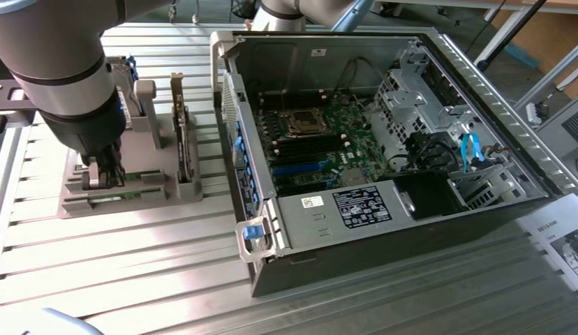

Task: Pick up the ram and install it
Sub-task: 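Pick up the ram and move it above insertion slot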

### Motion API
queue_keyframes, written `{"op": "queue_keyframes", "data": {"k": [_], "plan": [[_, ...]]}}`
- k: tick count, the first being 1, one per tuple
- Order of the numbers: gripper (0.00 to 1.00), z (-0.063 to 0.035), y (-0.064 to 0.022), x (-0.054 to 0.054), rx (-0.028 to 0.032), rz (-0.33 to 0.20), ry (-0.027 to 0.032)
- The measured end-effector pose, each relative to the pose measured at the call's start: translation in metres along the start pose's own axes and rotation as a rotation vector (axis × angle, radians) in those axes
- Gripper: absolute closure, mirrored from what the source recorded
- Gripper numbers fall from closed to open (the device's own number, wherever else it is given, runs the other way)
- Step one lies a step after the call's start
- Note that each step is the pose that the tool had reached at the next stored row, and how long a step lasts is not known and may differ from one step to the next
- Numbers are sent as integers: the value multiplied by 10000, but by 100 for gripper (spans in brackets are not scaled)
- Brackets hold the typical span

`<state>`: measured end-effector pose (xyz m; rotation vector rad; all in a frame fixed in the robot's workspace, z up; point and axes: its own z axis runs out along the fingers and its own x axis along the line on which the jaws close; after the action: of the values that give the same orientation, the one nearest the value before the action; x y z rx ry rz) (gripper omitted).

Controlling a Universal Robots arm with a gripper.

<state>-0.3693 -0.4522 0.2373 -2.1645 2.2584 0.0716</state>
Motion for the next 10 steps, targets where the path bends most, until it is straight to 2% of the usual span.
{"op": "queue_keyframes", "data": {"k": [10], "plan": [[76, 1, -2, 23, 1, -1, -2]]}}
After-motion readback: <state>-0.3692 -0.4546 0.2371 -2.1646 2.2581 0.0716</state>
